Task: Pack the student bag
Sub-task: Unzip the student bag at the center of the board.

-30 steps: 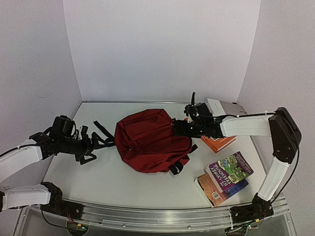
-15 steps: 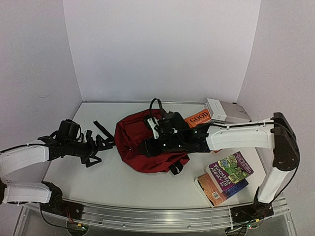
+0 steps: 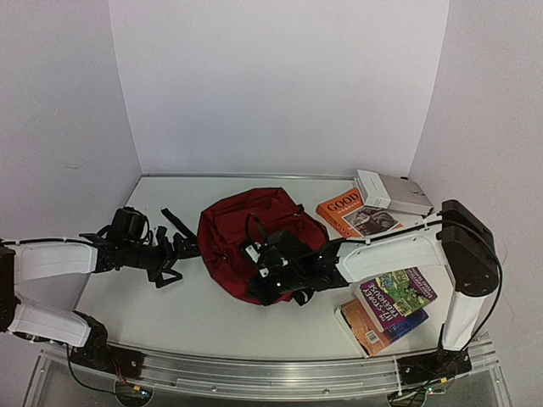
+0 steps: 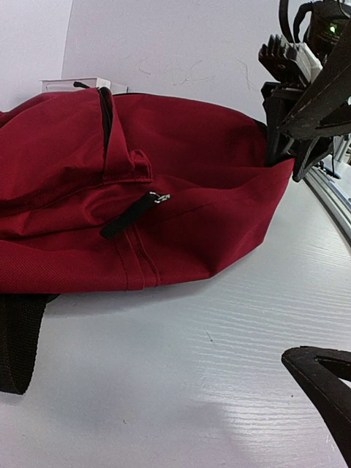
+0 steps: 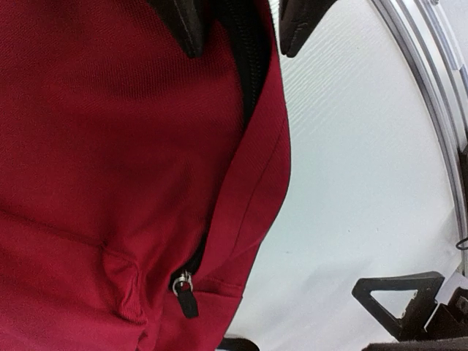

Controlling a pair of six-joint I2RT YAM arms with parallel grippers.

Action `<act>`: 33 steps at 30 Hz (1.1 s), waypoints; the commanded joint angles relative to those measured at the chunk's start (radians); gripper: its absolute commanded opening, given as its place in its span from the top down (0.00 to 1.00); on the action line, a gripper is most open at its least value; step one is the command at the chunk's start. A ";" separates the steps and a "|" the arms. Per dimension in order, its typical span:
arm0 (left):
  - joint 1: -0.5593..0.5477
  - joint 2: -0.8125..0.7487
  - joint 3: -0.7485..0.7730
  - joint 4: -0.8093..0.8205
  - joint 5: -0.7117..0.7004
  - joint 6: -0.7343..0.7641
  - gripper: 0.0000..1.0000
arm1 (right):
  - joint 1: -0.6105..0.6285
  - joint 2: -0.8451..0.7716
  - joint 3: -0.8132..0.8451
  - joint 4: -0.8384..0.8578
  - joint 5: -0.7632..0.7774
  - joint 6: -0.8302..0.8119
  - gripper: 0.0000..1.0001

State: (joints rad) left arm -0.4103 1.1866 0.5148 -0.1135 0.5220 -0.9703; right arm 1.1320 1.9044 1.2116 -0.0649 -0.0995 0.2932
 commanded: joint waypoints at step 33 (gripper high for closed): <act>-0.015 0.398 0.082 0.268 0.036 -0.001 0.69 | 0.127 -0.059 0.122 -0.153 0.060 -0.050 0.56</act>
State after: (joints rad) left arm -0.4190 1.5766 0.5571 0.1308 0.5511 -0.9925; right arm 1.2575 1.7352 1.2008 -0.1428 -0.1149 0.3526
